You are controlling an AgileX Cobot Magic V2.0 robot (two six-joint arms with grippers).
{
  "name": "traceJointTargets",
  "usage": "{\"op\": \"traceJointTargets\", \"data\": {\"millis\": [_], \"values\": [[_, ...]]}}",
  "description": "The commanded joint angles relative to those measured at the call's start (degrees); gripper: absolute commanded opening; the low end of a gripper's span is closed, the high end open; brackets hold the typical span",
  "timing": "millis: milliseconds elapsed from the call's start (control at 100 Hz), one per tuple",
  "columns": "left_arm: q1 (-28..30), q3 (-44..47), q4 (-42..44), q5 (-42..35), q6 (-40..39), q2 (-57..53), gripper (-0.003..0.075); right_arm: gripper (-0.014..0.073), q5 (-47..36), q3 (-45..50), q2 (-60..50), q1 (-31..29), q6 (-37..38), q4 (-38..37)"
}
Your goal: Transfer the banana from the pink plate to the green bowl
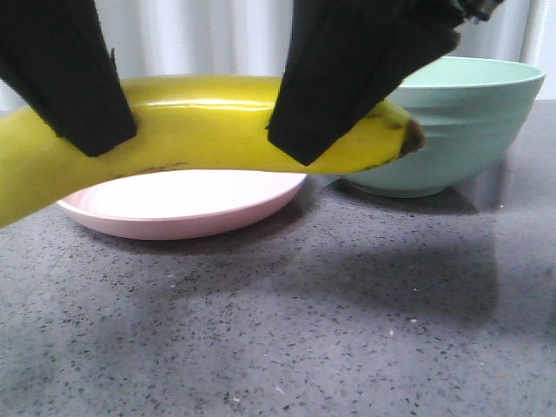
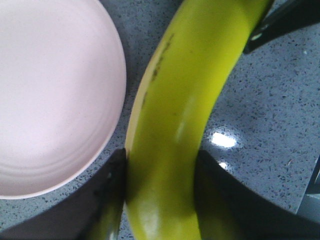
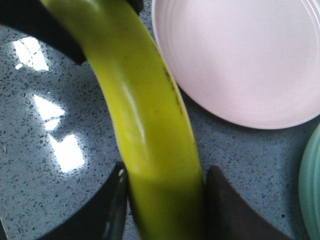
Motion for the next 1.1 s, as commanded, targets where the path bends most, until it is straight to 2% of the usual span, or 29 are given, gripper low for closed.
{"op": "traceJointTargets", "data": {"millis": [0, 250, 370, 560, 850, 1090], "values": [[-0.38, -2.03, -3.2, -1.8, -2.17, -1.98, 0.0267, -0.008, -2.57, -2.0, -0.88, -0.27, 2.0, -0.86], [-0.38, -3.61, -2.49, -1.66, -3.05, -2.95, 0.0466, -0.008, -2.13, -2.1, -0.88, -0.27, 2.0, -1.24], [-0.38, -7.28, -1.0, -0.4, -3.59, -3.01, 0.0525, -0.008, -2.13, -2.1, -0.88, -0.27, 2.0, -1.82], [-0.38, -11.82, 2.73, 2.98, -5.65, -3.09, 0.0528, -0.0079, -2.14, -2.8, -1.62, -1.86, 4.34, -3.85], [-0.38, -14.5, 3.3, 0.07, -5.65, -4.23, 0.0528, -0.0079, -0.27, -8.86, -2.81, -7.52, 5.96, -4.27], [-0.38, -15.2, 3.47, -0.77, -5.65, -4.33, 0.0528, -0.008, -0.25, -9.56, -2.81, -17.05, 12.26, -8.96]]}}
